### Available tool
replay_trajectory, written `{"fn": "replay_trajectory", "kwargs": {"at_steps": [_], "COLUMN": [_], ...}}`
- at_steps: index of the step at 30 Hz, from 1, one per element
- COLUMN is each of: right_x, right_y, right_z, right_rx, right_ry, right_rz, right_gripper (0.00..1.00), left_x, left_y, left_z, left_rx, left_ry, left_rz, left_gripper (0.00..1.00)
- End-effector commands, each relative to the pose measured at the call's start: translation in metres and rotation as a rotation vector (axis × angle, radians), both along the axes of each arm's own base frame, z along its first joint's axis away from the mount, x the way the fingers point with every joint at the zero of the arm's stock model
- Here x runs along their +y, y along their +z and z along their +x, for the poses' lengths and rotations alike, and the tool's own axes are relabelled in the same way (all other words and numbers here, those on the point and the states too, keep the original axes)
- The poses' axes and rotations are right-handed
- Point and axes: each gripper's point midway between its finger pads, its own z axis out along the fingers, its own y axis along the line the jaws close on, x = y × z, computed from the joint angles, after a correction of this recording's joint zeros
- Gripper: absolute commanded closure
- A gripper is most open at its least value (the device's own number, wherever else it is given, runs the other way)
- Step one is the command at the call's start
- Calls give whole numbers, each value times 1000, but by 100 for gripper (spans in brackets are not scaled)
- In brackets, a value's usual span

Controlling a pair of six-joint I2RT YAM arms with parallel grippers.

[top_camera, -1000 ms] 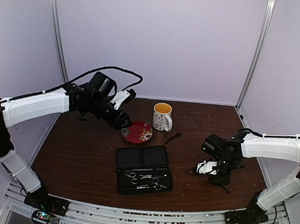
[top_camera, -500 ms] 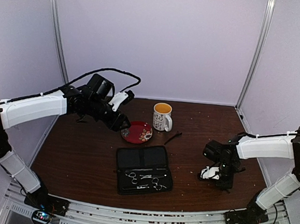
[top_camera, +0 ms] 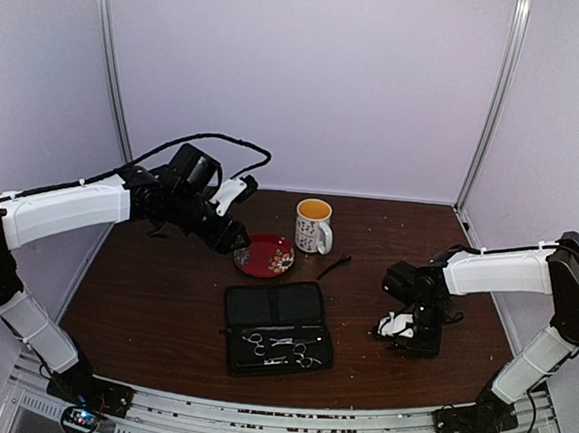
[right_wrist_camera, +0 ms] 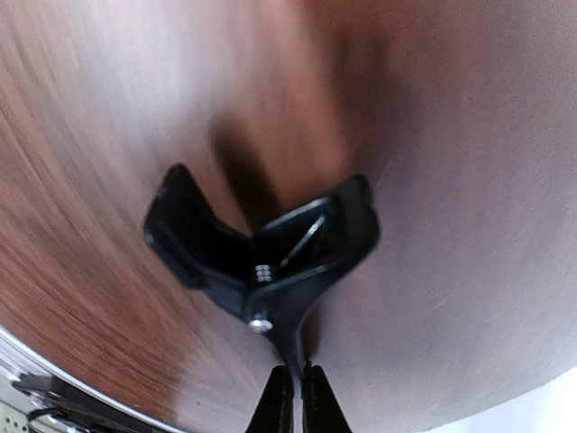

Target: Sort the hair-cutting tools

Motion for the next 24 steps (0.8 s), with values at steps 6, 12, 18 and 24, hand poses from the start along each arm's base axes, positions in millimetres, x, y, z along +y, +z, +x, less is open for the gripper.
{"fn": "replay_trajectory", "kwargs": {"at_steps": [6,12,18,24], "right_x": [63,78,87,89], "right_y": [40,57,59,59], "right_z": [52,64,68,68], "right_rx": [-132,-207,-224,-227], "right_ry": [-27,-25,-21,-18], "right_rz": [230,324,368,383], "right_gripper": [100,100,100,100], "left_x": [19,37,32,25], "left_y": [-46,-71,-103,-123], "left_z": [-1,-12,-18,-23], "left_rx": [214,357,473,530], "left_ry": [147,227,260,238], "left_rz": [109,31,-5,-17], "left_gripper": [45,33,38,40]}}
